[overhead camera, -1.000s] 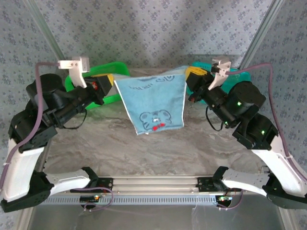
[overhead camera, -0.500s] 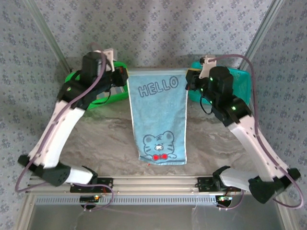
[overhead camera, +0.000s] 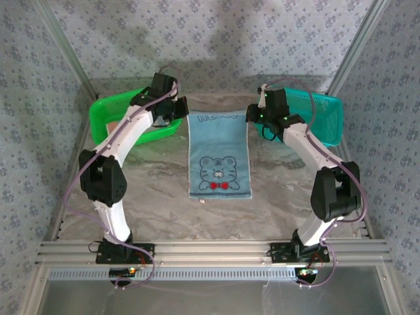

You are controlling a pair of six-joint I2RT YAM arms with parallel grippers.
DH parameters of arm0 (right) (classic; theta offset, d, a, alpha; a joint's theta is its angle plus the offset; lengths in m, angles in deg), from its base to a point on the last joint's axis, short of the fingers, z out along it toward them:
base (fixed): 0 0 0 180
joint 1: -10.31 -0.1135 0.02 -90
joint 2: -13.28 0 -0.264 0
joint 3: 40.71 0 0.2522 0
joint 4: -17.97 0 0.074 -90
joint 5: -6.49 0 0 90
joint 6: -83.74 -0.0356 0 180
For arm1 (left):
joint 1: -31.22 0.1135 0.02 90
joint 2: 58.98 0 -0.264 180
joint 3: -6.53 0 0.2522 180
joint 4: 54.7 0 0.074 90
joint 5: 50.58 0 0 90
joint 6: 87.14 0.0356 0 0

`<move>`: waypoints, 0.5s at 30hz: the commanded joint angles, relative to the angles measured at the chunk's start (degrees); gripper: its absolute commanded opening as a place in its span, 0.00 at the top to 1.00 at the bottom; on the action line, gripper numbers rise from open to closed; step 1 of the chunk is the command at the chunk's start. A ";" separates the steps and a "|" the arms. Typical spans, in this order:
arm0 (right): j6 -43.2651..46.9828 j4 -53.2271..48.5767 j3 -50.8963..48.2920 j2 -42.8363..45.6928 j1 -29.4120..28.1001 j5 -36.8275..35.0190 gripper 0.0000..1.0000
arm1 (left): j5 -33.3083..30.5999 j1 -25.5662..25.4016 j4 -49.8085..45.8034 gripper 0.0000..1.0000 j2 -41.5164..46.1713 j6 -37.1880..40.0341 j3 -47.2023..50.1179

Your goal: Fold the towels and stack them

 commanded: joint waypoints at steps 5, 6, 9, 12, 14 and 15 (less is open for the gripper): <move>-1.29 3.66 -6.86 -0.66 0.08 2.05 1.00 | 2.42 0.25 6.63 1.00 3.00 -2.00 9.44; -1.48 3.83 -8.09 -0.44 -0.10 2.13 1.00 | 2.57 0.20 7.51 1.00 3.74 -2.51 11.36; -2.06 4.91 -13.18 1.51 -0.81 1.67 1.00 | 2.47 -0.42 9.14 1.00 6.06 -3.49 16.01; -2.61 5.75 -17.34 4.19 -1.38 0.70 1.00 | 2.31 -0.99 10.96 1.00 8.69 -4.76 21.08; -3.04 5.99 -19.93 5.97 -1.61 0.10 1.00 | 2.10 -1.63 11.89 1.00 10.27 -5.48 23.78; -3.32 6.16 -21.24 7.00 -1.74 0.21 1.00 | 1.60 -2.08 12.13 1.00 11.12 -5.75 25.05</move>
